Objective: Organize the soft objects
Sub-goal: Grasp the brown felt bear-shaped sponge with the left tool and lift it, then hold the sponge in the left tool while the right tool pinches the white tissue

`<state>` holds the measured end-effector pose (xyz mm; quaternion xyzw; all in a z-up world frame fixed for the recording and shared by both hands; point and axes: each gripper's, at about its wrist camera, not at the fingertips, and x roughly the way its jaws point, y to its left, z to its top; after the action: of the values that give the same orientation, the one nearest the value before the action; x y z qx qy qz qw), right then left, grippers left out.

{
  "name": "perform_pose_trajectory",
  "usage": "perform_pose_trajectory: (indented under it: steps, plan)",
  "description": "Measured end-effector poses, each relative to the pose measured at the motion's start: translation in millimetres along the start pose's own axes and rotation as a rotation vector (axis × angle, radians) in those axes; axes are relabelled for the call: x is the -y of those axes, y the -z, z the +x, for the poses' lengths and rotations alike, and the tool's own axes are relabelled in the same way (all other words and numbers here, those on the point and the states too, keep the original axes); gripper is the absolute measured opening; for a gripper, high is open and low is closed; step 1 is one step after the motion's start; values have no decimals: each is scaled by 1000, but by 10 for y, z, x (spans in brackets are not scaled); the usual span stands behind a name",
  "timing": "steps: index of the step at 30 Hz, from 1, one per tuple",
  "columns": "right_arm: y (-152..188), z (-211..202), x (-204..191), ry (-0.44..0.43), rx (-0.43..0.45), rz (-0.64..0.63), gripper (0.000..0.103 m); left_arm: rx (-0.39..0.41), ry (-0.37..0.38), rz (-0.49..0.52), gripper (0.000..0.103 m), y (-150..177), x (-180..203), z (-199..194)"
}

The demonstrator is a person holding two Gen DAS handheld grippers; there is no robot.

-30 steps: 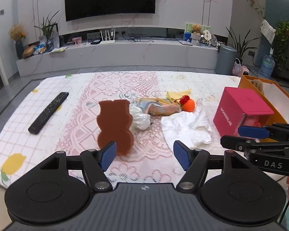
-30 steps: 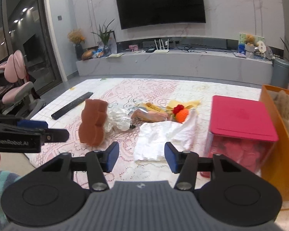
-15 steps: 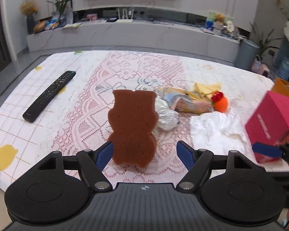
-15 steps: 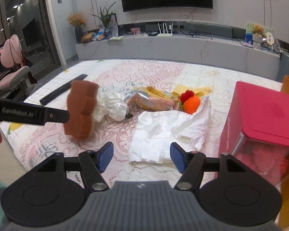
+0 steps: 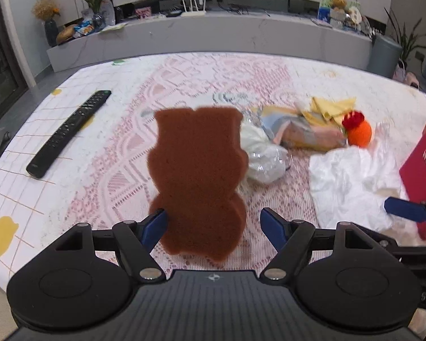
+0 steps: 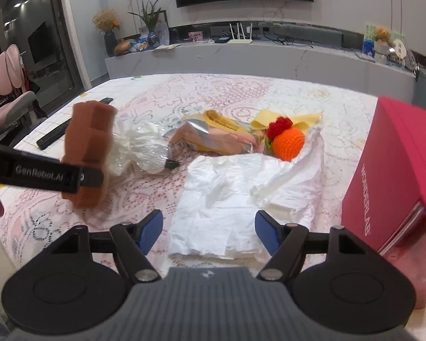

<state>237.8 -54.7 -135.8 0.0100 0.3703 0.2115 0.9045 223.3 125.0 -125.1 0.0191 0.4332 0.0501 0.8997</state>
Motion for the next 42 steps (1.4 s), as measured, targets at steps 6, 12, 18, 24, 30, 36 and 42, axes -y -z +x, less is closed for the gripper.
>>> perform_pose_trajectory:
  steps: [6,12,18,24,30,36,42]
  plan:
    - [65,120,28,-13,-9,24,80,13,-57,55,92,15,58,64]
    - [119,153,59,-9,8,33,70,29,-86,51,74,33,14,49]
    - [139,93,206,51,23,81,18,49,-25,-38,57,20,-155,-21]
    - [127,53,297,51,28,96,6,103,-33,-68,46,35,-215,-170]
    - [76,-264,95,51,82,9,5,184,-27,-137,44,82,-336,-544]
    - [138,-663,5,23,96,4,5,185,89,-176,44,125,-328,-914]
    - [435,-1016,-71,-25,70,57,5,105,225,-125,44,196,76,-981]
